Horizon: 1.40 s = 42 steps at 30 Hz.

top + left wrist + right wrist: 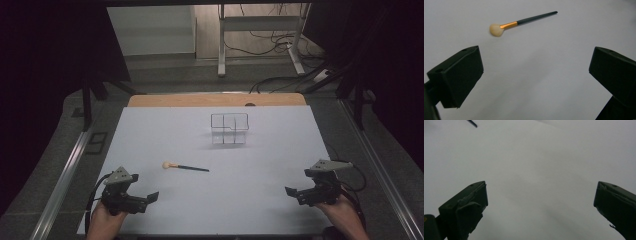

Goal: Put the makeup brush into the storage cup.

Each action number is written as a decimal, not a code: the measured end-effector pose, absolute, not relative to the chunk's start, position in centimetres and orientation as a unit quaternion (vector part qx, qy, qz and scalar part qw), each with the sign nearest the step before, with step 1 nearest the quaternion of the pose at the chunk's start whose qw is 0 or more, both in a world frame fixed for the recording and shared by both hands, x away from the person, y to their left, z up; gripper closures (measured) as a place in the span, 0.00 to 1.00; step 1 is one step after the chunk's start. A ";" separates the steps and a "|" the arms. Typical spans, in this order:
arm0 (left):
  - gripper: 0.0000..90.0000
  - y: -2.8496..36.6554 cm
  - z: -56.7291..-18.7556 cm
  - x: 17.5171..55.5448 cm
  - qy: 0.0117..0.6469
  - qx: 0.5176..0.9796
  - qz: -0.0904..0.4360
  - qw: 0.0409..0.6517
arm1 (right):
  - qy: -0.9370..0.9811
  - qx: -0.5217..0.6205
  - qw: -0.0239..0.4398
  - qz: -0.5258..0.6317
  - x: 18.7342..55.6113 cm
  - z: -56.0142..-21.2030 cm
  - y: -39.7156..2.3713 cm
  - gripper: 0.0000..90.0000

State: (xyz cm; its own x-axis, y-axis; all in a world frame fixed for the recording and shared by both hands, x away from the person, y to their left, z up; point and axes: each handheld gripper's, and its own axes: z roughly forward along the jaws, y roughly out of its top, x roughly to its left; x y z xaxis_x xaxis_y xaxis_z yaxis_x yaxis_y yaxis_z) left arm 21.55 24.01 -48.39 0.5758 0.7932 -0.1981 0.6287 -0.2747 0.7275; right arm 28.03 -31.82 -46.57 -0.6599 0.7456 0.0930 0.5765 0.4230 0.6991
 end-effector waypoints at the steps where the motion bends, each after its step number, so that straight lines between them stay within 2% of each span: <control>1: 0.00 24.0 -48.4 21.5 0.450 0.792 0.104 0.400 | 0.838 0.395 0.117 0.359 28.0 -46.6 -31.8 0.00; 42: 0.00 21.5 -47.8 24.2 0.415 0.817 0.126 0.381 | 0.849 0.384 0.124 0.341 28.1 -46.8 -31.4 0.00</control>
